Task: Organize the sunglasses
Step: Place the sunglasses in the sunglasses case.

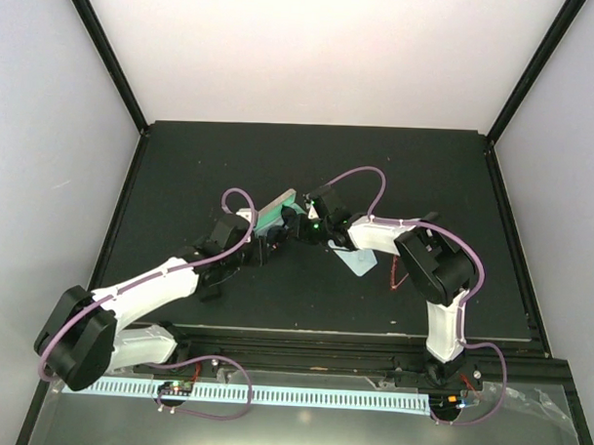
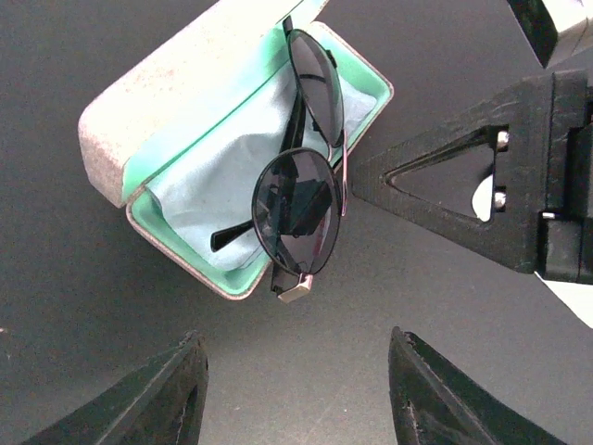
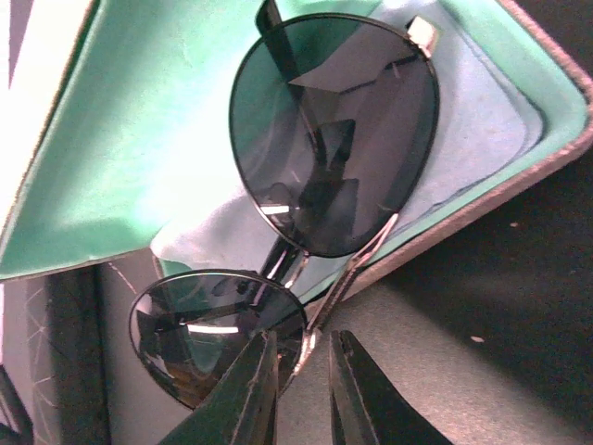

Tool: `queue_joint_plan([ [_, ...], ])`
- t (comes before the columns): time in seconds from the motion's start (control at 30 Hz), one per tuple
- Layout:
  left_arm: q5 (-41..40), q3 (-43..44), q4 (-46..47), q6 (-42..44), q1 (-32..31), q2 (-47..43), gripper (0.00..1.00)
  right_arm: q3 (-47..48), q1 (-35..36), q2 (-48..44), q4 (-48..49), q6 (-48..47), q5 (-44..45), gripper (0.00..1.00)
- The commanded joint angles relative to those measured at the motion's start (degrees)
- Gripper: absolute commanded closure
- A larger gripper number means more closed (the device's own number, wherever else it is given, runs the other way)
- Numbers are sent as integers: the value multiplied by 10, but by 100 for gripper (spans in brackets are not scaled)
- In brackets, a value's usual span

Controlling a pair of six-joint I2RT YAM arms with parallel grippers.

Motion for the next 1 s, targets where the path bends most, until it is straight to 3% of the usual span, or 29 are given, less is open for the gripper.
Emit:
queue_joint_plan([
  [0.0,-14,-15,46,-42,10,-14,48,3,1,14,26,34,-27,81],
  [0.33,-34,-39,54,-66,42,-15,48,6,1,24,22,71,-21,77],
  [0.5,-25,-41,55,-62,56,-19,48,11,1,43,60,101,-85,76],
  [0.67,-18,-40,51,-52,62,-28,48,18,1,58,108,152,-132,77],
  [0.97,5,-46,56,-45,64,-27,48,30,1,67,119,161,-120,84],
])
